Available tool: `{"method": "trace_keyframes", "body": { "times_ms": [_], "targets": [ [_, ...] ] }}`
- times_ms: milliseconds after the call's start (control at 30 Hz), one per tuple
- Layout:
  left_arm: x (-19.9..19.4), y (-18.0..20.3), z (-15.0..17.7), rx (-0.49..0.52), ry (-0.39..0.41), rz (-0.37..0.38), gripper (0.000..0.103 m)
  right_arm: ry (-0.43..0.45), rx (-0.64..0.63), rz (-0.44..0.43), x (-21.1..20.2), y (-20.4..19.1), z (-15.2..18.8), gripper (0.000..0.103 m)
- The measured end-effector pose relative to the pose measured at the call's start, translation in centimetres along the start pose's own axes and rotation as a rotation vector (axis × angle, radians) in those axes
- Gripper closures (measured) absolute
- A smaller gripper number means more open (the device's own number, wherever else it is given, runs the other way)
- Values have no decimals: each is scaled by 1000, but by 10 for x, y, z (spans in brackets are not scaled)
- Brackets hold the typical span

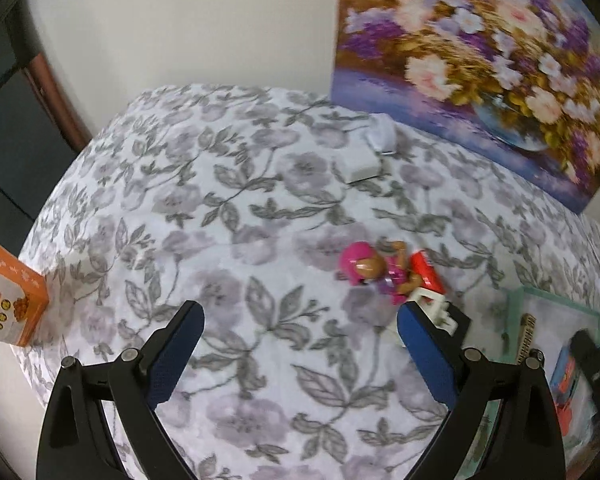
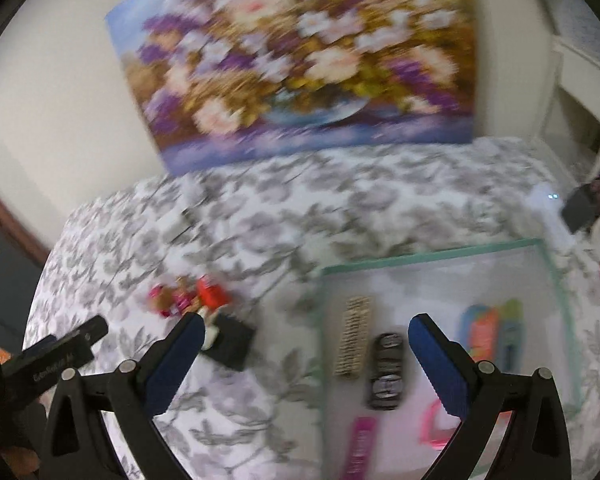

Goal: Organize rigid objects
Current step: 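Move both tools back toward the black charger and cream hair clip, then grasp the black charger block with the right tool while the left tool grasps the cream hair clip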

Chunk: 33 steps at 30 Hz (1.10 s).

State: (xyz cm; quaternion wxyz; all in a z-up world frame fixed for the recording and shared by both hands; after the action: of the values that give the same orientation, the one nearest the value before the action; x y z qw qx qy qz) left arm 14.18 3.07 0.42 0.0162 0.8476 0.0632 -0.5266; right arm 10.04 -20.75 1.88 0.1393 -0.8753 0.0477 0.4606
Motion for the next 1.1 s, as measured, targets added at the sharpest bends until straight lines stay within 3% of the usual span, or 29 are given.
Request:
{"method": "trace_keyframes", "body": {
  "times_ms": [233, 400, 600, 833, 933, 967, 1100],
  "targets": [
    [31, -24, 0, -67, -60, 18, 6, -97, -93, -20, 47, -45, 24, 0],
    [59, -24, 3, -76, -120, 31, 6, -163, -123, -3, 79, -54, 39, 3],
    [82, -22, 4, -78, -163, 44, 6, -187, -143, 10, 101, -58, 45, 10],
    [93, -15, 3, -70, -181, 70, 6, -175, -158, -46, 111, -72, 40, 11],
    [96, -13, 2, -70, -185, 84, 6, -186, -160, -92, 115, -78, 43, 19],
    [96, -14, 2, -72, -185, 86, 6, -191, -165, -98, 116, -79, 44, 27],
    [94, -15, 0, -82, -182, 90, 6, -207, -163, -80, 121, -77, 48, 39]
  ]
}}
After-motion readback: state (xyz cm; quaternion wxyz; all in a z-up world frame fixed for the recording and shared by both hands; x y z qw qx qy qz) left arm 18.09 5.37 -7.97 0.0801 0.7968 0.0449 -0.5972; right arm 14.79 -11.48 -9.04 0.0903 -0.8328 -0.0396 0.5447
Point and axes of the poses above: each gripper's, at about its wrist camera, not at the fingertips, and x roughly the way its jaws point, y to its right, z to its underside, the point moved 4 cm from there along x, roughly the way its jaws point, and after that the axes turned 2 degrees about x, right-handed, at the moved point
